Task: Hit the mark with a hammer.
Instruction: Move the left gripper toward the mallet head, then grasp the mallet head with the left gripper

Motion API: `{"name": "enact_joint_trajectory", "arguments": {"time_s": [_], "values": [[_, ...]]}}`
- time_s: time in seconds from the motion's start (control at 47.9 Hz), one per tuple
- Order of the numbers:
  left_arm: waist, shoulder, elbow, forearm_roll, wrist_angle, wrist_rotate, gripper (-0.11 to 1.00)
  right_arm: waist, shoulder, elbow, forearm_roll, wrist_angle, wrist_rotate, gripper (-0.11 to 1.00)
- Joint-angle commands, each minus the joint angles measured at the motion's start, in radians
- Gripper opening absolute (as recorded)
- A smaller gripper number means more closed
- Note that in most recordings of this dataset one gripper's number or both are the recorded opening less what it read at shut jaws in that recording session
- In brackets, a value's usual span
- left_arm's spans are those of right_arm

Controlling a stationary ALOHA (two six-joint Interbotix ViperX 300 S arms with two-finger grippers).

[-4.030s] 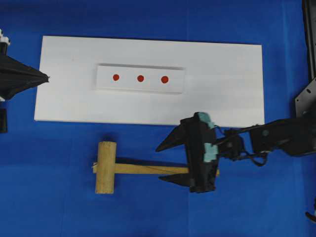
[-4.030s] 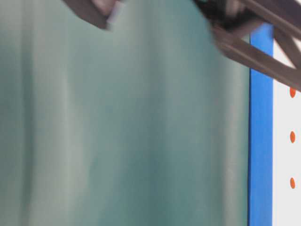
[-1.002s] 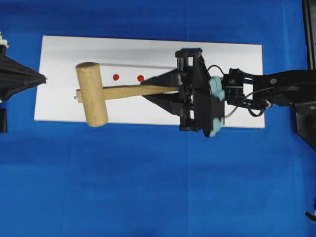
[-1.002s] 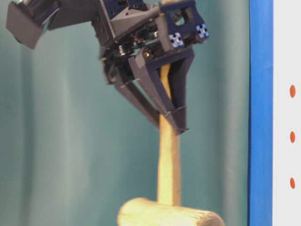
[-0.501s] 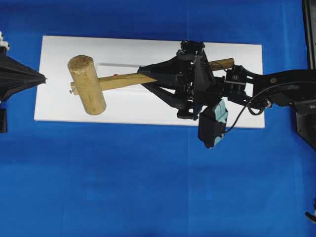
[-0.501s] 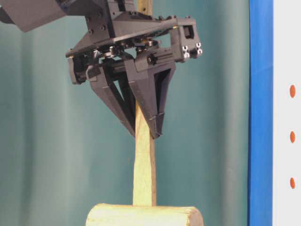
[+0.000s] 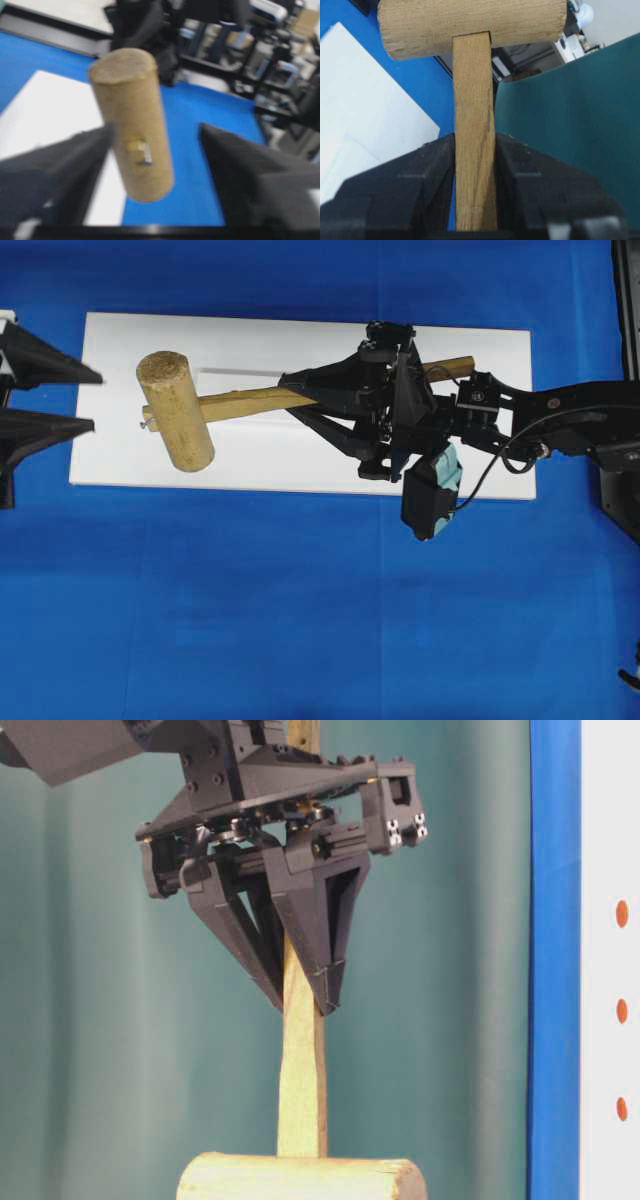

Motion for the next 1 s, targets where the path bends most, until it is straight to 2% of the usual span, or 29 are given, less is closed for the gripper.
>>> {"name": "enact_joint_trajectory", "arguments": {"time_s": [0.0, 0.063, 0.125, 0.23, 0.48, 0.752, 0.981], "values": [[0.02, 0.009, -0.008, -0.002, -0.006, -0.02, 0.77, -0.002, -0.029, -0.023, 0.002, -0.021, 0.003, 0.1], [0.034, 0.014, -0.008, -0.003, -0.005, -0.031, 0.9, -0.002, -0.029, -0.025, 0.002, -0.021, 0.003, 0.1], [0.048, 0.021, -0.008, -0.002, -0.009, -0.037, 0.94, -0.002, -0.029, -0.025, 0.002, -0.021, 0.003, 0.1], [0.072, 0.044, -0.008, -0.002, -0.028, -0.049, 0.94, -0.002, -0.029, -0.026, 0.002, -0.021, 0.003, 0.1], [0.081, 0.196, -0.035, -0.002, -0.178, -0.072, 0.94, -0.002, -0.029, -0.028, 0.002, -0.021, 0.003, 0.1], [0.04, 0.356, -0.112, -0.002, -0.288, -0.081, 0.94, -0.002, -0.029, -0.028, 0.003, -0.017, 0.003, 0.1], [0.034, 0.431, -0.153, -0.002, -0.295, -0.084, 0.94, -0.002, -0.029, -0.026, 0.003, -0.015, 0.003, 0.1]]}}
